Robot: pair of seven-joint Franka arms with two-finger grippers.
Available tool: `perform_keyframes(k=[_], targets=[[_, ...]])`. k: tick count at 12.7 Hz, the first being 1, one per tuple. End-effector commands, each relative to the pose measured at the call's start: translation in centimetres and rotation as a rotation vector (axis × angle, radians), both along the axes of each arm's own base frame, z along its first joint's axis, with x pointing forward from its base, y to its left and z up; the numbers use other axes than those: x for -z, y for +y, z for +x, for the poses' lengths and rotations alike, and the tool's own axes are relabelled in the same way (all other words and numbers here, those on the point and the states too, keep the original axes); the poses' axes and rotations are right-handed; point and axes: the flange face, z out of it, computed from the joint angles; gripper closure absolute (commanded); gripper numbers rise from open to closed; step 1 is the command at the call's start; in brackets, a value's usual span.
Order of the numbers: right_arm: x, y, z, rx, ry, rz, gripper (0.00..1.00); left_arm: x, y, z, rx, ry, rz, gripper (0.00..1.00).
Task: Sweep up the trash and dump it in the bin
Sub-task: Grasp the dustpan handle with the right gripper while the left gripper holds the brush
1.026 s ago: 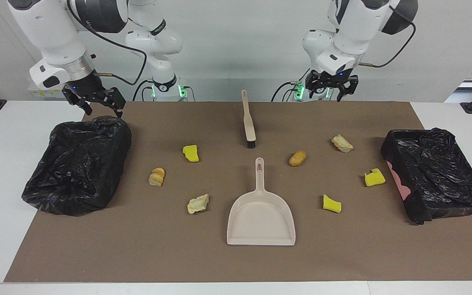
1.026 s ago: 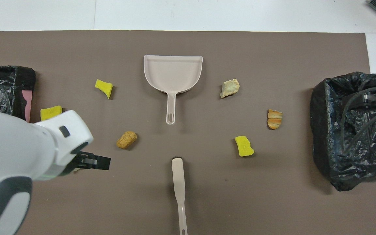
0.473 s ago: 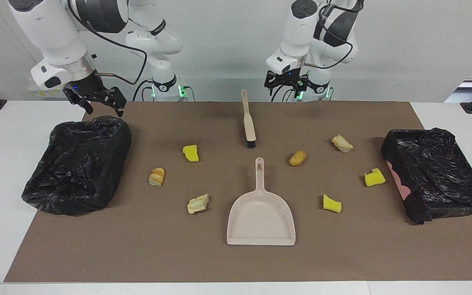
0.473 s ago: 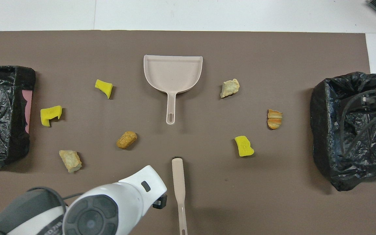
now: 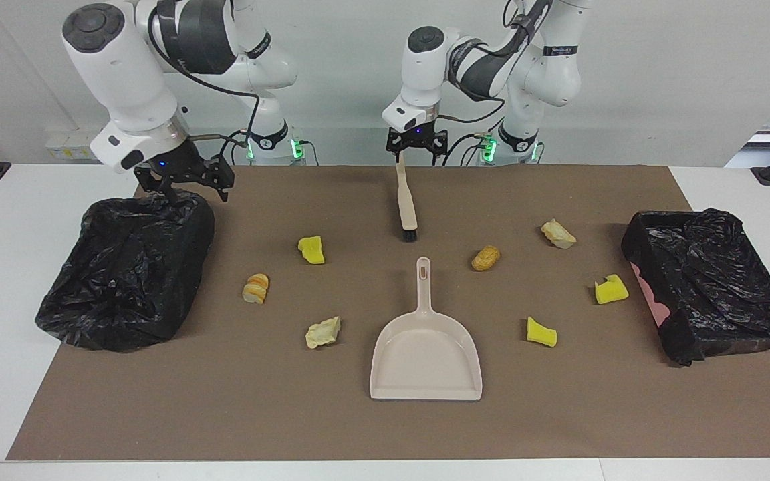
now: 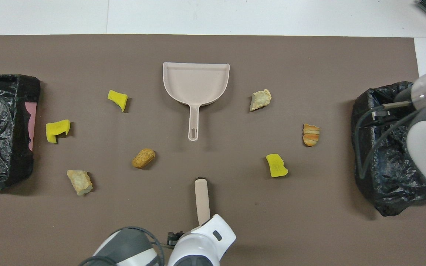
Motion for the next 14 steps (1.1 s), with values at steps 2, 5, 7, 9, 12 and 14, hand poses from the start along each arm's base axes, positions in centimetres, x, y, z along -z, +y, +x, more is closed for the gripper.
perform_keyframes(k=[2,5,7,9,12,14], targets=[[4.2,7.1,2.5,-0.004,-0.034,-0.001,0.00,3.6,-0.5,-2.8,-0.015,0.018,-0.010,0.00],[7.9,13.1,3.5,0.081,-0.055,0.016,0.00,4.2,0.2,-3.9,-0.037,0.057,-0.013,0.08],[9.8,18.4,4.1,0.133,-0.080,0.051,0.00,4.1,0.1,-4.0,-0.033,0.062,-0.017,0.41],[11.4,22.7,4.4,0.177,-0.109,0.066,0.00,4.1,0.1,-4.2,-0.017,0.065,-0.013,0.80],[13.4,27.8,4.8,0.223,-0.144,0.090,0.00,4.1,0.2,-4.2,-0.018,0.069,-0.010,1.00],[15.4,31.7,5.7,0.260,-0.165,0.107,0.00,3.6,0.0,-3.9,-0.020,0.079,0.005,1.00]])
